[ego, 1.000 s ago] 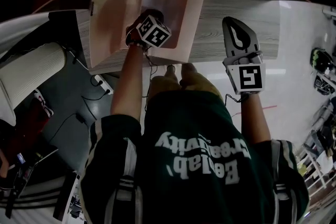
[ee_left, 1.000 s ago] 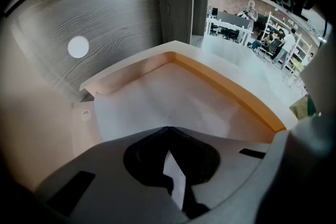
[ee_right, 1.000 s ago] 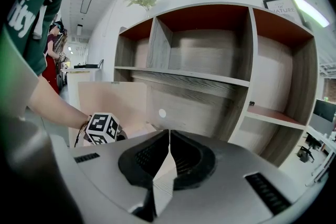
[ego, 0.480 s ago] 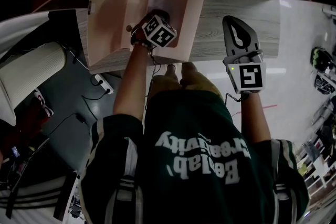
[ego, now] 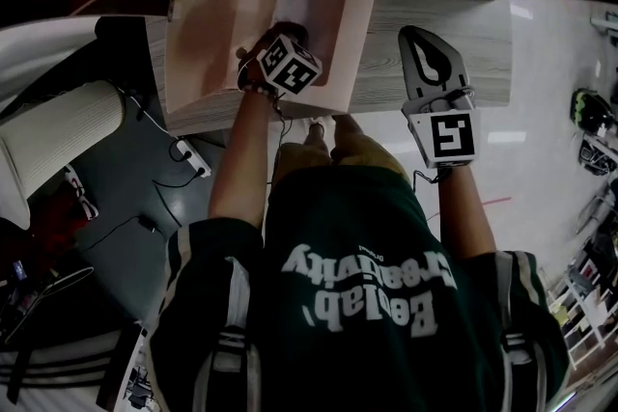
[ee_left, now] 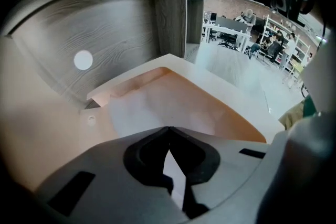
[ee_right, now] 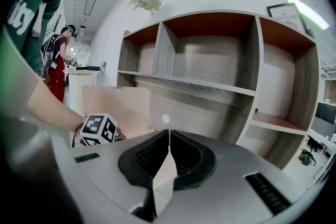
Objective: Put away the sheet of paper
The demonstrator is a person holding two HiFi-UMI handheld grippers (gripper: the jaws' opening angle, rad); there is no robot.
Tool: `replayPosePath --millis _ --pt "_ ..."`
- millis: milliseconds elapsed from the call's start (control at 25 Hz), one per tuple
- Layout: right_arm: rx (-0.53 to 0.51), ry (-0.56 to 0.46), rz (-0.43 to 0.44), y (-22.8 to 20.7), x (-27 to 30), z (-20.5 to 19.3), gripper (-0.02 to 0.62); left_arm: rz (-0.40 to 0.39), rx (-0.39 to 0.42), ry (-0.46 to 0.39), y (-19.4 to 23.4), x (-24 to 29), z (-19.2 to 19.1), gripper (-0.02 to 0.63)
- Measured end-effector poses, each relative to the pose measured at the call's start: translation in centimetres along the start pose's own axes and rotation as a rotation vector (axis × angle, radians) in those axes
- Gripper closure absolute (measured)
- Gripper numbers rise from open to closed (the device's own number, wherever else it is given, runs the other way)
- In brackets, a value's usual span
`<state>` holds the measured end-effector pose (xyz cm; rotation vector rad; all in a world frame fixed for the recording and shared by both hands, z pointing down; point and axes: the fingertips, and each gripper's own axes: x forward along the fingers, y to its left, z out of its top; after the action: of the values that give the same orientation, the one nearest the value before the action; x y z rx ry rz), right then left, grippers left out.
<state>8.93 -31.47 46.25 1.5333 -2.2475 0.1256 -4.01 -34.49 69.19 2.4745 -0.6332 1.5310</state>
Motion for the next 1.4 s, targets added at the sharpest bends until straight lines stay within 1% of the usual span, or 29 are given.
replayPosePath --millis 160,320,480,600,760,960,1120,1240,1360,1400 --pt "-0.012 -0.023 -0.003 0.8 -0.5 1.4 0.558 0.032 -0.008 -0.05 0.1 -3.0 0.9 0.588" --pt "-0.021 -0.053 -0.007 1.5 -1.0 3.2 0.558 0.08 -0.024 -0.136 0.5 -7.2 2.8 0.588" --pt "-0.002 -0.087 -0.028 2.3 -1.8 5.5 0.558 0.132 -0.059 -0.212 1.0 -11.8 4.2 0.588" --pt "-0.005 -0.106 -0.047 2.8 -2.5 6.7 0.558 0.164 -0.093 -0.295 1.4 -15.5 5.3 0.588" --pt "-0.011 -0.132 -0.074 3.7 -4.0 7.7 0.558 0.206 -0.101 -0.406 1.2 -20.0 6.6 0.588" --pt "0.026 -0.151 -0.097 4.6 -6.2 8.6 0.558 0.243 -0.115 -0.51 0.1 -24.7 7.7 0.588" --pt "0.037 -0.173 -0.098 4.8 -8.0 9.6 0.558 0.311 -0.14 -0.557 -0.6 -28.1 7.9 0.588" --pt "0.033 -0.192 -0.093 4.6 -9.1 10.4 0.558 0.358 -0.157 -0.62 -1.2 -30.6 8.5 0.588" --pt "0.031 -0.208 -0.081 4.2 -10.4 10.7 0.558 0.433 -0.122 -0.661 -2.2 -32.9 9.4 0.588" --pt "0.031 -0.213 -0.074 4.1 -10.9 10.6 0.558 0.447 -0.115 -0.677 -2.9 -33.5 9.7 0.588"
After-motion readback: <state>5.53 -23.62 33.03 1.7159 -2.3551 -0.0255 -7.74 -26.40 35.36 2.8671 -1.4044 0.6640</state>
